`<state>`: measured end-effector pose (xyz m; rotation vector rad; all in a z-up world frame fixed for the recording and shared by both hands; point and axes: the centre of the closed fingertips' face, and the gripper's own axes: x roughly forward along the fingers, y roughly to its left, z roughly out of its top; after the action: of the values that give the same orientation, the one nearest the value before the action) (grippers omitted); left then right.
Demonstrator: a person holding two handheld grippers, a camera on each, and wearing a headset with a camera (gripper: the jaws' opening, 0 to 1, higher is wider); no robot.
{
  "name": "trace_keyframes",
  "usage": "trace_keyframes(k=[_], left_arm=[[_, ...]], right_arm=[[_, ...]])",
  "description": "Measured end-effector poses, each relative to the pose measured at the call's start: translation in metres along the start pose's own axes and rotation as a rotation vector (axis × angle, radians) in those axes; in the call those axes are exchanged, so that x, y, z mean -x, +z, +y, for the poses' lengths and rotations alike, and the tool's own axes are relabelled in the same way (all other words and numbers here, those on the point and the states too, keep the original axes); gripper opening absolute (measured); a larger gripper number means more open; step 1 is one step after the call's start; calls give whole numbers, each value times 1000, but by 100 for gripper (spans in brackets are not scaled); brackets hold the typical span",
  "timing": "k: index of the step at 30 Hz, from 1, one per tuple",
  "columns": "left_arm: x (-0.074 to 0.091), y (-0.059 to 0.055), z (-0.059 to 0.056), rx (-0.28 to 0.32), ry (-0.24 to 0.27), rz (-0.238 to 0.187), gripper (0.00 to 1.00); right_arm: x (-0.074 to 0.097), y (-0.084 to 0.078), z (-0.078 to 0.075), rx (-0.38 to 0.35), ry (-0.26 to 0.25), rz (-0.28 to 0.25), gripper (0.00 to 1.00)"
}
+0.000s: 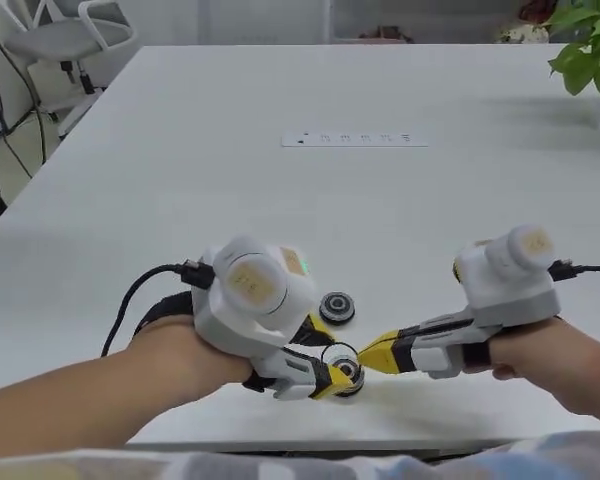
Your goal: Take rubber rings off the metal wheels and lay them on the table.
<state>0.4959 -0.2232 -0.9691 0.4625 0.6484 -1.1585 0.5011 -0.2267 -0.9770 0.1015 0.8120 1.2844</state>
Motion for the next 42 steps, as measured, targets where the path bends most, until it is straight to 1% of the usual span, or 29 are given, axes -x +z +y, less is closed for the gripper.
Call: trace_keyframes(k=[5,9,17,19,23,28,34,38,42], left_arm=[[11,2,2,28,13,-21,32],[20,1,4,45,23,-25,36],[39,0,10,76,55,-47,41],[43,-3,14,99,68,-49,43],[50,-5,18,118,88,-57,46],[59,-10,21,140,105,-61,52],[69,-18,27,175,133,-62,56],[74,-24,29,181,147,-56,59],[82,-29,35,190,169,-56,62]], right_arm=[[0,3,0,11,3,-3,0],[1,6,-1,17,4,-4,0],[0,16,3,33,10,-1,0],[-1,18,4,38,11,0,0],[-5,25,5,45,17,-2,0],[-10,32,6,54,26,1,0],[-17,40,1,52,28,-3,0],[-22,42,-2,53,28,5,0],[-26,43,-3,49,32,7,0]])
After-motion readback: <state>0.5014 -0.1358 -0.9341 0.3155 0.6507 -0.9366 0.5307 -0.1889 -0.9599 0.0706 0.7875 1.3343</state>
